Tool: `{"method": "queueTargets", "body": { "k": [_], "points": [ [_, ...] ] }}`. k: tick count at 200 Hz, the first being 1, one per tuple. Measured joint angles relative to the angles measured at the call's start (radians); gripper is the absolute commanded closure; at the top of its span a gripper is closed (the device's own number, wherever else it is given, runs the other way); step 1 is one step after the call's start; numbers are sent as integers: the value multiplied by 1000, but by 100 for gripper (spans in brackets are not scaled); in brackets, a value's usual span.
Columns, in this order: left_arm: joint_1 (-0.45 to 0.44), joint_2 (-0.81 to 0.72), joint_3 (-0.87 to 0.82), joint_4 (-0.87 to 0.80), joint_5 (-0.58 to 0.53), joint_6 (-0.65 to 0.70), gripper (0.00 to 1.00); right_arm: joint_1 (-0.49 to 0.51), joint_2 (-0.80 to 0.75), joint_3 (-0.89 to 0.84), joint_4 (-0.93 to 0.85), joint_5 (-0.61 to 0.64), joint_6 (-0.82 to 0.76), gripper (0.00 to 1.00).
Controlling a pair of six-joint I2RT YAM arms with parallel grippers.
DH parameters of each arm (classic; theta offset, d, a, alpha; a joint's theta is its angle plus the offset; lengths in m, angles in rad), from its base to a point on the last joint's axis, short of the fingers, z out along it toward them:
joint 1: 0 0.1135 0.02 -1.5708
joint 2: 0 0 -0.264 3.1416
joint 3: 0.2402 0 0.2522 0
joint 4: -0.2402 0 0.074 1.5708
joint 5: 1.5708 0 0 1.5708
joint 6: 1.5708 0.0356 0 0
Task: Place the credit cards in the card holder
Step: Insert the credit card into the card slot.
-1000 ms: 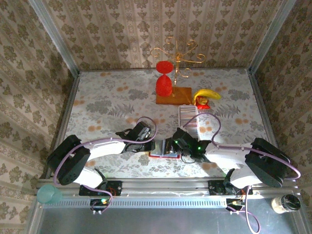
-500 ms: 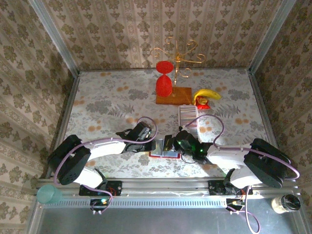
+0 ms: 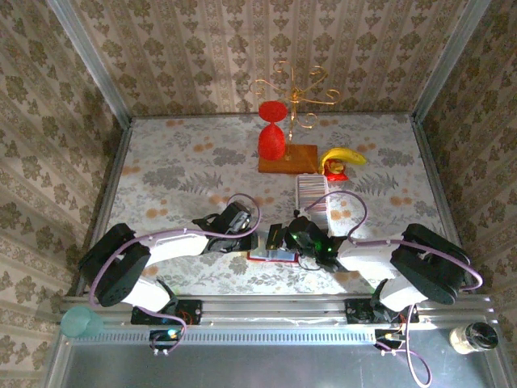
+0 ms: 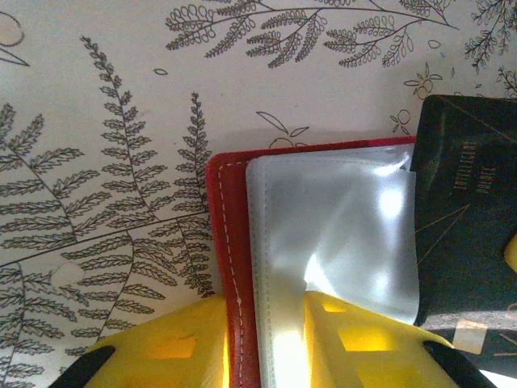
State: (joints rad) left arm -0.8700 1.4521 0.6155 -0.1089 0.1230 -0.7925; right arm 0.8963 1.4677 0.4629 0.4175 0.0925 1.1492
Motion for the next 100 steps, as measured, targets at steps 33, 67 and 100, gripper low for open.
{"method": "queueTargets", "body": {
  "k": [33, 67, 100],
  "points": [
    [0, 0, 0, 0, 0, 0, 66, 0, 2, 0, 5, -26, 10, 100],
    [-6, 0, -7, 8, 0, -2, 55, 1, 1, 0, -4, -51, 19, 100],
    [-12, 0, -8, 14, -6, -1, 55, 1, -3, -6, -8, -66, 37, 100]
  ]
}}
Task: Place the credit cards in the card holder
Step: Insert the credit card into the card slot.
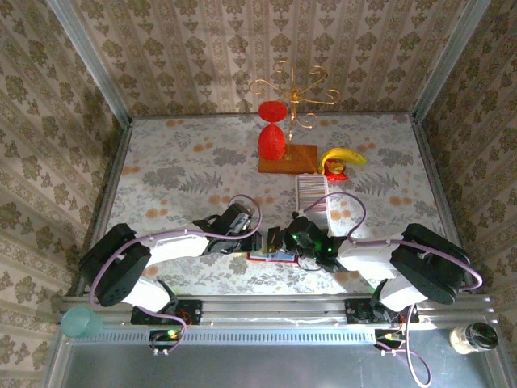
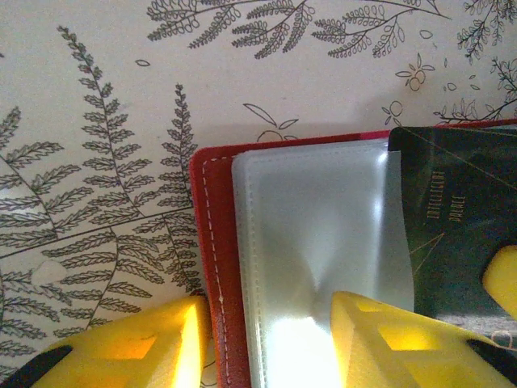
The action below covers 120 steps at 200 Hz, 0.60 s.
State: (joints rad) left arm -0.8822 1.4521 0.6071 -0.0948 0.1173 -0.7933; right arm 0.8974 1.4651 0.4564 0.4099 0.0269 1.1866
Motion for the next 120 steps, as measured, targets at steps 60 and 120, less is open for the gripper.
{"method": "queueTargets", "body": {
  "k": [60, 120],
  "points": [
    [0, 3, -1, 2, -6, 0, 58, 0, -26, -15, -21, -10, 25, 100],
    [0, 3, -3, 3, -9, 0, 60, 0, 8, -11, 19, -55, 21, 100]
  ]
}}
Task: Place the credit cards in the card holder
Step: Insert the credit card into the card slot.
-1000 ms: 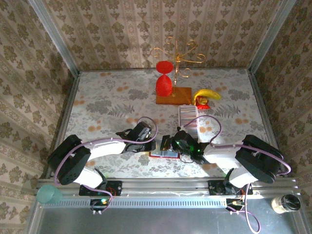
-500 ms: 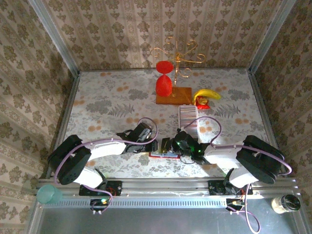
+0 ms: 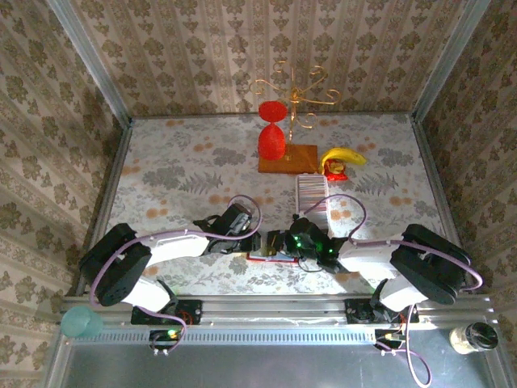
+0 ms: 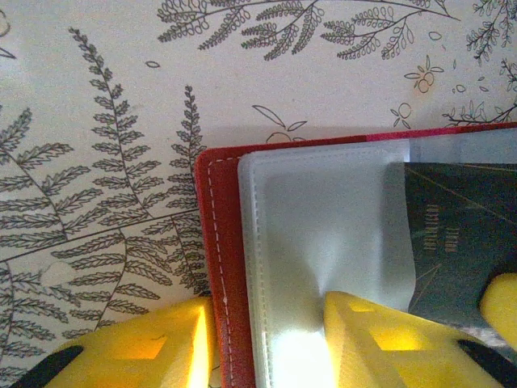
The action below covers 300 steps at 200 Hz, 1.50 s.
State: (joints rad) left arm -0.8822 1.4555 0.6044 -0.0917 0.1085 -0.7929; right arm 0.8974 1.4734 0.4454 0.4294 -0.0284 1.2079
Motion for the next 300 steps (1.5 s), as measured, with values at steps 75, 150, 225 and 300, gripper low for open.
{"method": "queueTargets", "body": {
  "k": [75, 150, 225, 300],
  "points": [
    [0, -3, -3, 0, -4, 0, 60, 4, 44, 40, 15, -44, -11, 83],
    [0, -11, -15, 14, -5, -1, 62, 7, 64, 106, -143, -54, -50, 52],
    [1, -33, -37, 29, -5, -11, 63, 10, 18, 144, -316, -21, -116, 64],
    [2, -45, -54, 41, -1, -22, 65, 13, 91, 199, -332, -30, -132, 84]
  ]
}}
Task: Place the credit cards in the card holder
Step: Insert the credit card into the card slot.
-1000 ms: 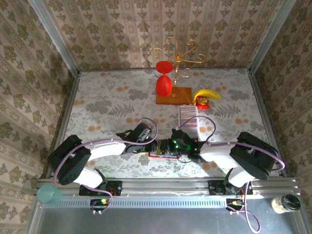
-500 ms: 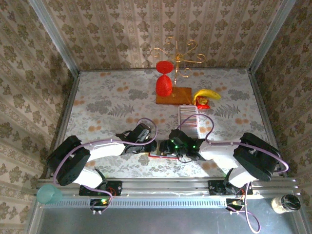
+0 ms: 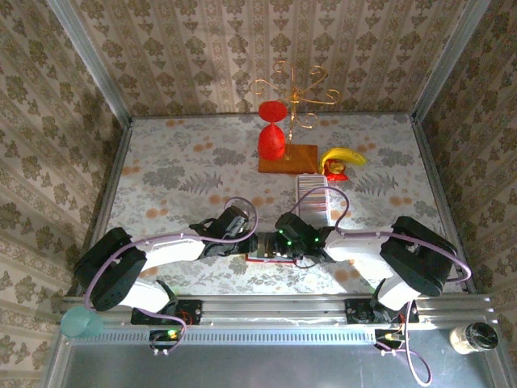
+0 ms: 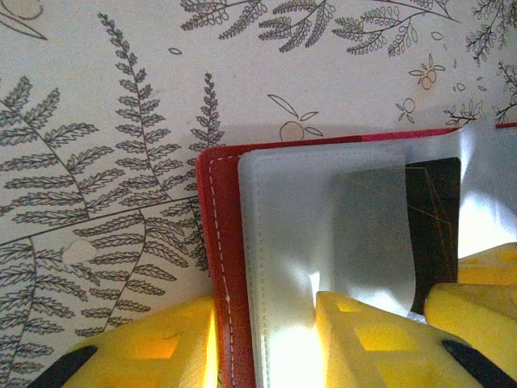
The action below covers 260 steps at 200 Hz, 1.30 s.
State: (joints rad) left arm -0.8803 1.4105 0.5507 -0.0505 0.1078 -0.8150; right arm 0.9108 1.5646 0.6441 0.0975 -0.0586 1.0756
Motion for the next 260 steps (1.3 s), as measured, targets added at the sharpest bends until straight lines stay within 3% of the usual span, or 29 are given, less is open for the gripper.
{"method": "queueTargets", "body": {
  "k": [61, 86, 156, 186, 260],
  "points": [
    [13, -31, -21, -8, -8, -12, 65, 11, 45, 67, -39, -2, -5, 83],
    [34, -65, -40, -27, -1, -16, 63, 18, 46, 85, -52, -2, -11, 76],
    [76, -171, -87, -113, 25, -19, 58, 20, 48, 91, -79, 2, -26, 83],
    [93, -201, -114, -113, 40, -31, 71, 25, 74, 111, -79, 1, -30, 86],
    [123, -215, -145, -64, 80, -50, 78, 41, 104, 156, -87, -2, -34, 97]
  ]
}}
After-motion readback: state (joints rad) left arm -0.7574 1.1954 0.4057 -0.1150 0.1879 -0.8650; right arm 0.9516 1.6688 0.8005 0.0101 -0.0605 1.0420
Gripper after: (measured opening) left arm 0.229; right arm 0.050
